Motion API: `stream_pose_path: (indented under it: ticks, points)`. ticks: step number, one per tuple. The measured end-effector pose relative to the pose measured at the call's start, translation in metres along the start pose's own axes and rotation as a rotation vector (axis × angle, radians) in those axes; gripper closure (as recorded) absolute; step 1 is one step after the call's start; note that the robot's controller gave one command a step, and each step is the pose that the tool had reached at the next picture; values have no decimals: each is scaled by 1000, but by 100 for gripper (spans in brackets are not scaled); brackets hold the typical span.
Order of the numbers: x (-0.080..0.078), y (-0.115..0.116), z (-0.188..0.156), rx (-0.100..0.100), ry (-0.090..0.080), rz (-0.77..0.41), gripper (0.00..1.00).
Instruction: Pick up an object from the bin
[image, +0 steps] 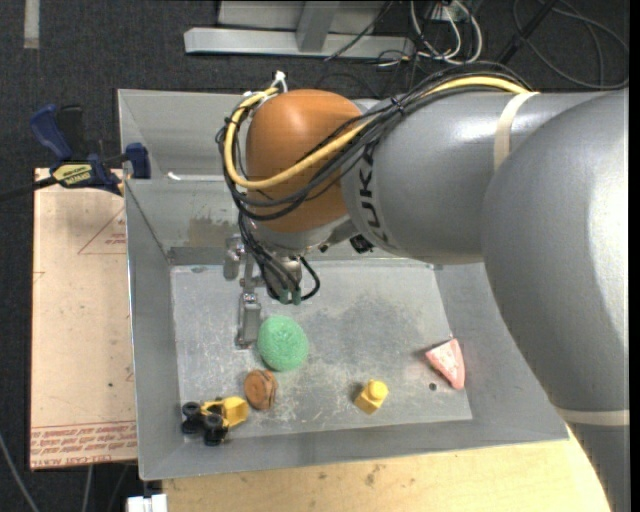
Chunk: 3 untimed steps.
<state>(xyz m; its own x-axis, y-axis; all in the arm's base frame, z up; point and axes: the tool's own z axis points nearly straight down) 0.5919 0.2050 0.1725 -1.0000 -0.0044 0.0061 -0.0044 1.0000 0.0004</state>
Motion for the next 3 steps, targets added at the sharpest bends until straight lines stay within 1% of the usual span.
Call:
stream_pose_path:
  ticks: [1, 2, 3]
  points:
    - [-2, -1, -5, -1, -7, 4, 0]
    - [26, -24, 36, -3, -15, -32, 0]
    - [50, -36, 75, -1, -5, 36, 0]
